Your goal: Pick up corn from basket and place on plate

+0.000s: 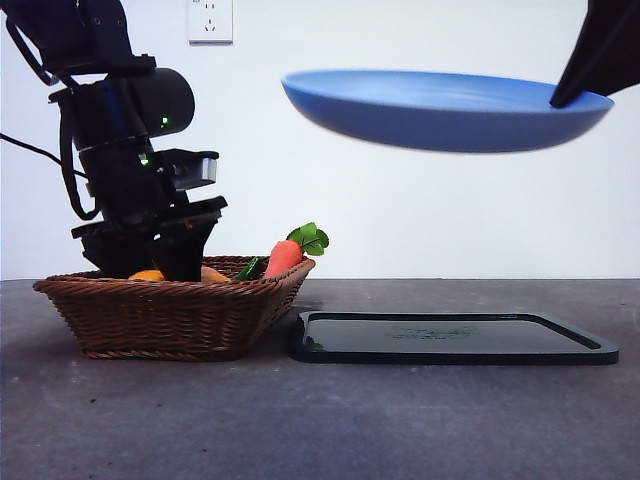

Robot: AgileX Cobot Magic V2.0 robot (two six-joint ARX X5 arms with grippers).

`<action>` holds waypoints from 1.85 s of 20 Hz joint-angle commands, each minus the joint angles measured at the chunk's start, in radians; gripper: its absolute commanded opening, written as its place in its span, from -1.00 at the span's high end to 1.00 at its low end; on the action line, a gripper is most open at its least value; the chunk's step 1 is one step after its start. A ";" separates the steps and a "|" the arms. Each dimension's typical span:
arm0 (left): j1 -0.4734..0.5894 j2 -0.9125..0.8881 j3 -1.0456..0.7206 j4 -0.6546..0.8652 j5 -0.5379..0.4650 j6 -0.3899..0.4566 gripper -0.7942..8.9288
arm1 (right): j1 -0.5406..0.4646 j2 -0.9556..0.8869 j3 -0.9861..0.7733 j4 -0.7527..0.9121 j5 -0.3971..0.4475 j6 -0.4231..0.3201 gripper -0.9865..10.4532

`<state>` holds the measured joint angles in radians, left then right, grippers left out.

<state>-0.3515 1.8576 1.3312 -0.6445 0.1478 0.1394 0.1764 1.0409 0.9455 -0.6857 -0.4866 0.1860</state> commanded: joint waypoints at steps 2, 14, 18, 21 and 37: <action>-0.002 -0.073 0.084 -0.012 0.020 -0.019 0.47 | 0.002 0.079 0.019 -0.020 -0.003 -0.006 0.82; -0.248 -0.166 0.121 -0.032 0.287 -0.025 0.47 | -0.011 0.436 0.020 0.001 -0.040 0.037 0.82; -0.339 -0.092 0.121 -0.021 0.286 -0.020 0.47 | -0.011 0.436 0.021 0.003 -0.040 0.039 0.82; -0.381 -0.055 0.121 -0.021 0.286 -0.005 0.47 | -0.011 0.436 0.021 0.003 -0.040 0.039 0.82; -0.415 0.050 0.121 -0.044 0.286 -0.003 0.13 | -0.011 0.436 0.021 0.008 -0.039 0.016 0.82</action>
<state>-0.7551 1.8927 1.4387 -0.6914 0.4263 0.1394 0.1631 1.4643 0.9455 -0.6884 -0.5186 0.2127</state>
